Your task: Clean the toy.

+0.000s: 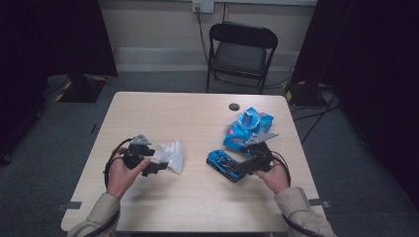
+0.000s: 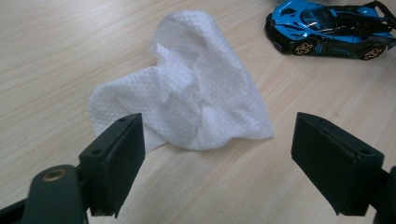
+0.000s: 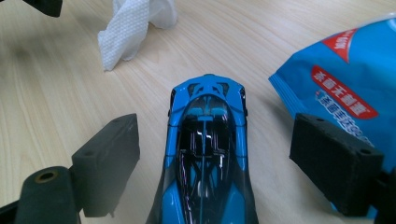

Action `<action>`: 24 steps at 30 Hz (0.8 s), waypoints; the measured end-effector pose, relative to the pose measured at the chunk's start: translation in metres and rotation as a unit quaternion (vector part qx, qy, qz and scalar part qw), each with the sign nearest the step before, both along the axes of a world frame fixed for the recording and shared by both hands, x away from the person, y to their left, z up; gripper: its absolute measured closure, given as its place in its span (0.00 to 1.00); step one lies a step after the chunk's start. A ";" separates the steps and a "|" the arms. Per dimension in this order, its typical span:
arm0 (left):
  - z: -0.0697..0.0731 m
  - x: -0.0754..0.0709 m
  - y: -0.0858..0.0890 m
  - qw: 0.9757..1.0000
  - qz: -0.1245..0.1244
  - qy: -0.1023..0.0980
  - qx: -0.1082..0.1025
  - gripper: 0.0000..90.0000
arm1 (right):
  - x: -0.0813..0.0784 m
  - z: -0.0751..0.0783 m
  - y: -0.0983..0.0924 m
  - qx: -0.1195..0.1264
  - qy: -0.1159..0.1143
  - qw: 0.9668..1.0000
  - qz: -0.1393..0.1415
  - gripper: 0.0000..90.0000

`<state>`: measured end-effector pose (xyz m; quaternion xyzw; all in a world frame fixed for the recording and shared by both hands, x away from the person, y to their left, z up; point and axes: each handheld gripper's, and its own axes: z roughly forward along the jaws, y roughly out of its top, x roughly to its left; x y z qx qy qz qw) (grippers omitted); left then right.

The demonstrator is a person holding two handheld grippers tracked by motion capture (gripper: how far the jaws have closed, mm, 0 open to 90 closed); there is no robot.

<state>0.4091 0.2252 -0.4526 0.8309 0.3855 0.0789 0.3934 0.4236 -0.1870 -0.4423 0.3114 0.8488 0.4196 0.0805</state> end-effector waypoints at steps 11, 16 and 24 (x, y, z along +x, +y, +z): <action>-0.007 -0.014 0.013 1.000 -0.003 0.001 0.004 0.19 | -0.013 -0.002 -0.030 0.006 -0.001 1.000 -0.015 0.17; -0.011 -0.017 0.018 1.000 -0.005 -0.001 0.003 0.19 | -0.017 -0.004 -0.039 0.007 0.000 1.000 -0.020 0.17; -0.015 -0.024 0.028 1.000 -0.003 0.001 0.004 0.19 | -0.025 -0.012 -0.054 0.004 0.006 1.000 -0.025 0.17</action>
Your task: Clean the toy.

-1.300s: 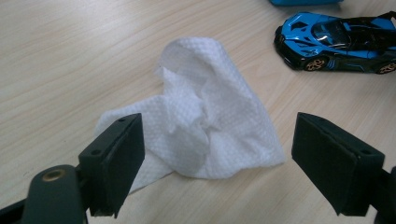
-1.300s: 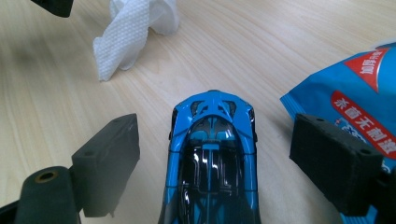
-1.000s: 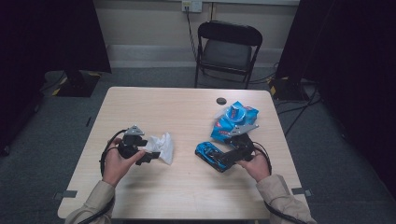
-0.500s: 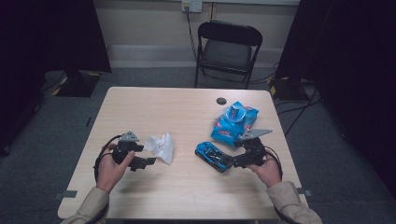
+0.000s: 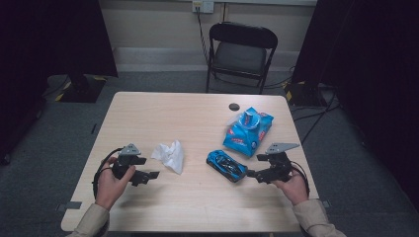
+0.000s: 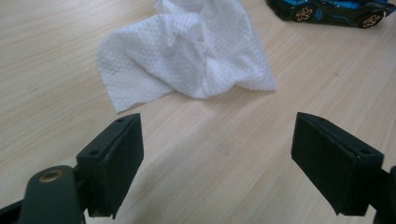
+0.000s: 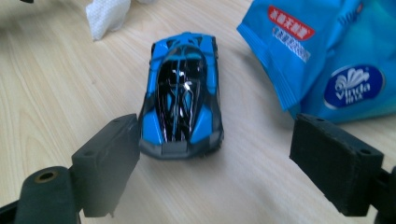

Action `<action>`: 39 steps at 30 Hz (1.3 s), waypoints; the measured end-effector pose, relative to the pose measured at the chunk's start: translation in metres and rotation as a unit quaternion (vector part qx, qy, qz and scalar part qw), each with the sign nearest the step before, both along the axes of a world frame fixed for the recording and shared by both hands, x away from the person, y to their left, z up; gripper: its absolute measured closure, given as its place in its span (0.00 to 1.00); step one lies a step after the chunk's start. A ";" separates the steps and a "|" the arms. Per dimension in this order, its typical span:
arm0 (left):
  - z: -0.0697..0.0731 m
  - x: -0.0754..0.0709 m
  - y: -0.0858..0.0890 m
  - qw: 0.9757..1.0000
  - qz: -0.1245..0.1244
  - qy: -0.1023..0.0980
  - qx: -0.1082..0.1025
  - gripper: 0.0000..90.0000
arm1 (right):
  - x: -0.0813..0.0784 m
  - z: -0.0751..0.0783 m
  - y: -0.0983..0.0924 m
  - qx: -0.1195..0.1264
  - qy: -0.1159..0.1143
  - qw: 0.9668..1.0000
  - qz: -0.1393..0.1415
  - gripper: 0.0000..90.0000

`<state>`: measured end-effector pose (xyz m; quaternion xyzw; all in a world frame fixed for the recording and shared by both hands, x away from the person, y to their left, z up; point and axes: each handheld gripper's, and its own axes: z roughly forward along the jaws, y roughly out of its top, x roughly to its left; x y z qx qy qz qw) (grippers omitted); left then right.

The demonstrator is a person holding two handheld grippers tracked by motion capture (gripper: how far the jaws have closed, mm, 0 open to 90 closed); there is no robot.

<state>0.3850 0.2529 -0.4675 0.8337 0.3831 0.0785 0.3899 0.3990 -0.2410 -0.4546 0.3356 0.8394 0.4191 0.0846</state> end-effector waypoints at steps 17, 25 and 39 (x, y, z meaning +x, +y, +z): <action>-0.009 -0.011 0.011 1.000 -0.005 0.001 0.005 0.19 | -0.016 -0.016 -0.025 0.002 0.008 1.000 -0.018 0.16; -0.015 -0.015 0.016 1.000 -0.007 -0.003 0.018 0.19 | -0.021 -0.025 -0.033 -0.008 0.009 1.000 -0.023 0.15; -0.024 -0.018 0.021 0.999 -0.007 -0.007 0.040 0.19 | -0.026 -0.039 -0.039 -0.037 -0.002 0.999 -0.021 0.15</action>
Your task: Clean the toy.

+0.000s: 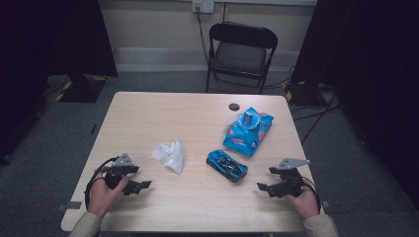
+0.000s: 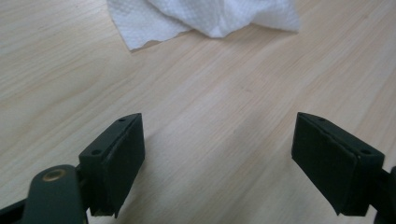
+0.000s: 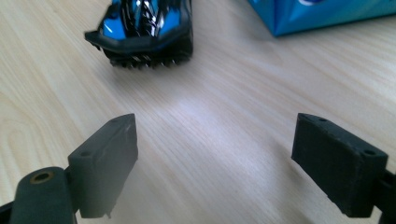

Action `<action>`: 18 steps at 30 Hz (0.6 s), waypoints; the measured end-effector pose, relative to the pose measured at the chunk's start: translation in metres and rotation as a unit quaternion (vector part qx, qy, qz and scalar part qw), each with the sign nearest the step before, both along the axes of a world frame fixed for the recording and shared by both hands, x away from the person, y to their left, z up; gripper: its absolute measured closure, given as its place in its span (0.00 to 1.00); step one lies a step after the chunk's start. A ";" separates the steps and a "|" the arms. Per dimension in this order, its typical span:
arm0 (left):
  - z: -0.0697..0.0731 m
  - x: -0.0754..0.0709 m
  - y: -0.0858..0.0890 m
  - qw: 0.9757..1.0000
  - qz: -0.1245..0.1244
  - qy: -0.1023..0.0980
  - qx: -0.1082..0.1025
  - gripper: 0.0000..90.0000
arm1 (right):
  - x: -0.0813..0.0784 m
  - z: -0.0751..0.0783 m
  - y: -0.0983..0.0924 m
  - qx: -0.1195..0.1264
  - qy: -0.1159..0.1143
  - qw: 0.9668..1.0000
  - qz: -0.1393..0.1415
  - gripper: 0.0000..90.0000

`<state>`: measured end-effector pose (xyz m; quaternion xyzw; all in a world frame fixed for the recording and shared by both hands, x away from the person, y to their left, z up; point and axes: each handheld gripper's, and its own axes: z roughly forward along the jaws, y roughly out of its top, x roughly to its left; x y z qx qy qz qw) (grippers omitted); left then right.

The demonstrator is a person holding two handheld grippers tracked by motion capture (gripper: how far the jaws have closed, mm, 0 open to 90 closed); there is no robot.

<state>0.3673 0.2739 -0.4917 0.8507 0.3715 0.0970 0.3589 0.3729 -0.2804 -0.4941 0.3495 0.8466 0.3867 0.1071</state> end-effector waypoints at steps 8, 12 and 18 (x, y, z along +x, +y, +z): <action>-0.004 0.000 0.002 1.000 -0.003 -0.001 0.006 0.18 | -0.001 -0.005 -0.003 -0.007 -0.011 1.000 0.001 0.14; -0.005 -0.001 0.002 1.000 -0.009 -0.004 0.010 0.18 | -0.002 -0.008 -0.003 -0.018 -0.010 1.000 0.004 0.14; -0.006 -0.002 0.002 1.000 -0.013 -0.013 0.013 0.17 | -0.002 -0.010 -0.002 -0.030 -0.020 0.999 0.007 0.13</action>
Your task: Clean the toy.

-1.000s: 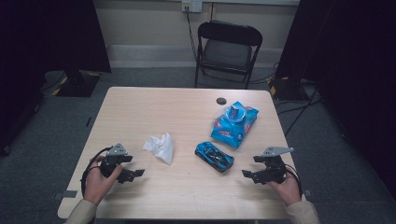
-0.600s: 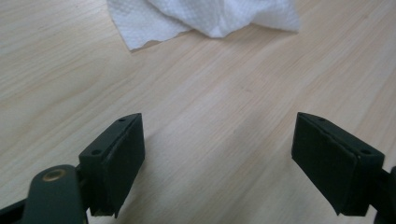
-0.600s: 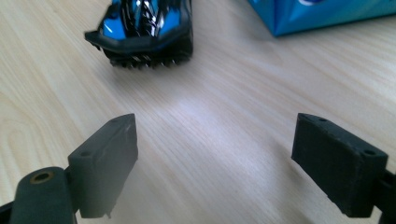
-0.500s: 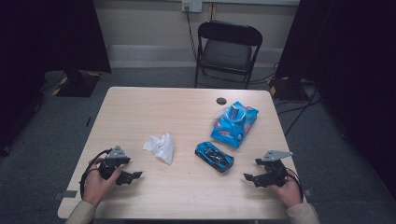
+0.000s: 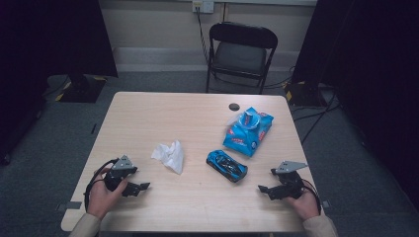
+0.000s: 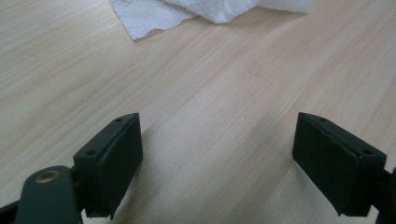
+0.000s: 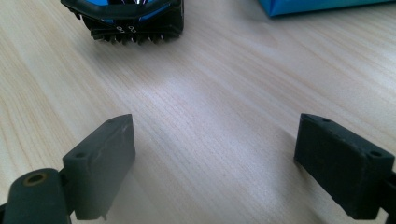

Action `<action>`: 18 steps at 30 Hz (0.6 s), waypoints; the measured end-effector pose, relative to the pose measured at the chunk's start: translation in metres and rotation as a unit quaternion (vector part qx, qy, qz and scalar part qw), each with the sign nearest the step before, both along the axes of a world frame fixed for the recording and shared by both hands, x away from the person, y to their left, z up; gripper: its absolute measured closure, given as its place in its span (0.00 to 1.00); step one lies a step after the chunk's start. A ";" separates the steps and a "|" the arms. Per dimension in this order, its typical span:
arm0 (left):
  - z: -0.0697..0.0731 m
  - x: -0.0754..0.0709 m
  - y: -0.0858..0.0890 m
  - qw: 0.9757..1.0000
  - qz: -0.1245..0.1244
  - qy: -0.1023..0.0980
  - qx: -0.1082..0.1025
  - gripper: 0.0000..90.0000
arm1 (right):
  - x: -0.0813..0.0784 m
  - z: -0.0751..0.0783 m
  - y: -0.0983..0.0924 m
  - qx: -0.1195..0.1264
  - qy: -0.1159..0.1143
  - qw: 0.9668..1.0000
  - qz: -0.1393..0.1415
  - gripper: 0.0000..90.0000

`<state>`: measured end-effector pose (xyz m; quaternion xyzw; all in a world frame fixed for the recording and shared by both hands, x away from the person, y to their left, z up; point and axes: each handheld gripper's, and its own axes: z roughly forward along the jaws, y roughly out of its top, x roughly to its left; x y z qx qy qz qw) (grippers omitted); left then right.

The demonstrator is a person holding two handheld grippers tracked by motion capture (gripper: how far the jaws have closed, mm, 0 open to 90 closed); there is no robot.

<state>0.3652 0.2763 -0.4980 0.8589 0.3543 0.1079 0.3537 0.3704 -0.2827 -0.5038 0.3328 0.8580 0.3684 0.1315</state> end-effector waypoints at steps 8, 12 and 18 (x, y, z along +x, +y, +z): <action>-0.001 -0.001 0.000 1.000 -0.007 -0.006 0.007 0.16 | -0.001 -0.002 -0.002 -0.001 -0.008 1.000 -0.002 0.11; -0.001 -0.002 -0.002 1.000 -0.009 -0.006 0.009 0.15 | -0.001 -0.002 -0.002 -0.001 -0.009 1.000 -0.003 0.11; -0.006 -0.003 -0.006 0.999 -0.038 -0.013 0.014 0.00 | -0.001 -0.002 -0.002 -0.002 -0.009 1.000 -0.003 0.11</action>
